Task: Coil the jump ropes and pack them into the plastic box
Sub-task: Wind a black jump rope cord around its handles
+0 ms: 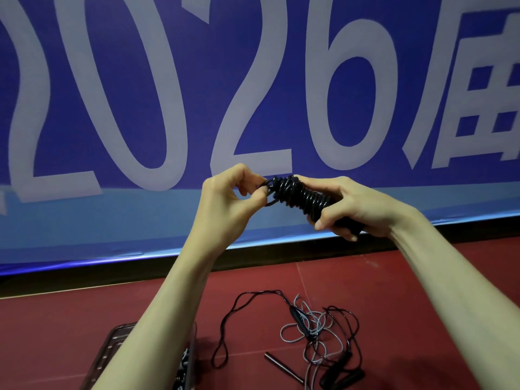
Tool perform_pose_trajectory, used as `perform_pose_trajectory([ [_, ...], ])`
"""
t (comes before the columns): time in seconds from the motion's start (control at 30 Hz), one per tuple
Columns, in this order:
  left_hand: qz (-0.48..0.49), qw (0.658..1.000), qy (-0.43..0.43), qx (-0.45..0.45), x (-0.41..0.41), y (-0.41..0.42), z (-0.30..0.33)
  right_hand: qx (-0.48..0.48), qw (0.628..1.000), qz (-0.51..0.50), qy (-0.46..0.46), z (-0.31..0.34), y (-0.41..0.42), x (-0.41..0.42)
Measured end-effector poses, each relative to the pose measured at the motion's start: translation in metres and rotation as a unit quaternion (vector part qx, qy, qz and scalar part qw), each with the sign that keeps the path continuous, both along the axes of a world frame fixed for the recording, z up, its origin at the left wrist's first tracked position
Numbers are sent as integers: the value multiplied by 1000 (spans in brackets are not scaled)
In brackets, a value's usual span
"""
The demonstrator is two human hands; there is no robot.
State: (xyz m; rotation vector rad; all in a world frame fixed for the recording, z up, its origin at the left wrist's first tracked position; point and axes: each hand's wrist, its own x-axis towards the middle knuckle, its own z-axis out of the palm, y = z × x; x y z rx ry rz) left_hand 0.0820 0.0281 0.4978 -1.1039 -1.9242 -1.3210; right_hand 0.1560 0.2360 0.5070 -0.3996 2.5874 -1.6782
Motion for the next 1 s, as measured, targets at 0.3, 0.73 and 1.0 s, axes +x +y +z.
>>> perform_pose_trajectory([
  [0.3, 36, 987, 151, -37, -2, 6, -5, 17, 998, -52, 17, -2, 2, 1],
  [0.73, 23, 999, 20, 36, 3, 10, 1, -3, 999, -13, 34, 0, -9, -2],
  [1.0, -97, 990, -99, 18, -2, 14, -8, 34, 999, -2, 7, -4, 0, 0],
])
